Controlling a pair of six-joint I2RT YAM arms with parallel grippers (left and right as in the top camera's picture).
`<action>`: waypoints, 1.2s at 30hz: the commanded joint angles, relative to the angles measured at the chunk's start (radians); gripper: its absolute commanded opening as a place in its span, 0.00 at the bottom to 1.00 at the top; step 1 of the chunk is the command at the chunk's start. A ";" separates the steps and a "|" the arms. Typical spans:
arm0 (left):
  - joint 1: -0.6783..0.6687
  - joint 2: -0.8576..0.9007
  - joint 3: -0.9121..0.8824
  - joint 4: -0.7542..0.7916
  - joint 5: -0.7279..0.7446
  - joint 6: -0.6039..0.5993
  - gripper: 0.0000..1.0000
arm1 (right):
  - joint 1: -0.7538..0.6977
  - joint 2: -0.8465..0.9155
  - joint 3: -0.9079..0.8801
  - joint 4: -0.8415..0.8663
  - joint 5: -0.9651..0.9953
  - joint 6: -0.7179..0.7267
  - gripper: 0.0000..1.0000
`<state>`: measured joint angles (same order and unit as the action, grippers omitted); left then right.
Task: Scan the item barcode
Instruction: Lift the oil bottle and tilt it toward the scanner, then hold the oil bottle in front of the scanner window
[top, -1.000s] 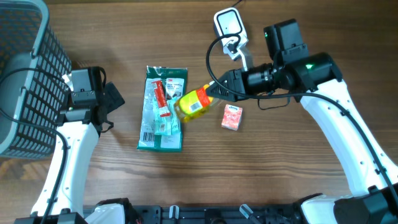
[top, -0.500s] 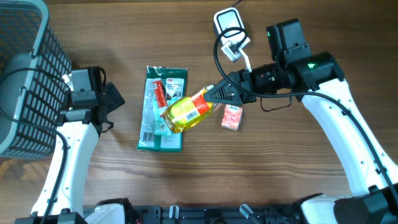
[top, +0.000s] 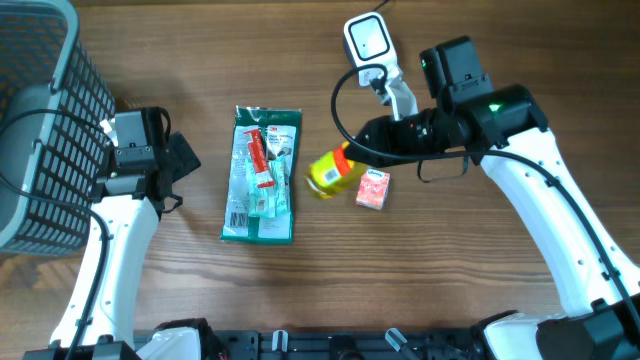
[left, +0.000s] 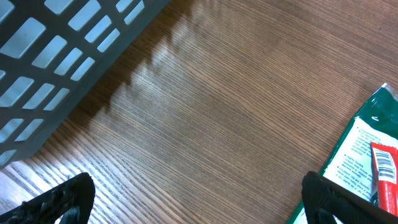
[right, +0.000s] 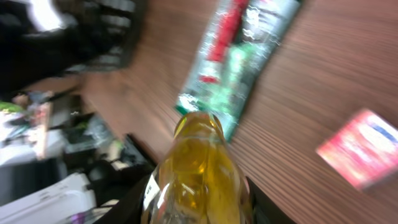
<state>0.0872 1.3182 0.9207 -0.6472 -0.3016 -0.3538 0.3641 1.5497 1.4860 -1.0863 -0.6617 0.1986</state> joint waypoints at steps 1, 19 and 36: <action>0.005 0.006 -0.005 0.003 -0.002 0.002 1.00 | 0.001 -0.016 0.144 -0.069 0.193 0.038 0.11; 0.005 0.006 -0.005 0.003 -0.002 0.002 1.00 | 0.134 0.457 0.649 -0.109 1.073 -0.128 0.11; 0.005 0.006 -0.005 0.003 -0.002 0.002 1.00 | 0.269 0.797 0.649 0.626 1.738 -0.803 0.10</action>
<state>0.0872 1.3182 0.9207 -0.6468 -0.3016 -0.3538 0.6384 2.2871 2.1223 -0.5556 0.8963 -0.4332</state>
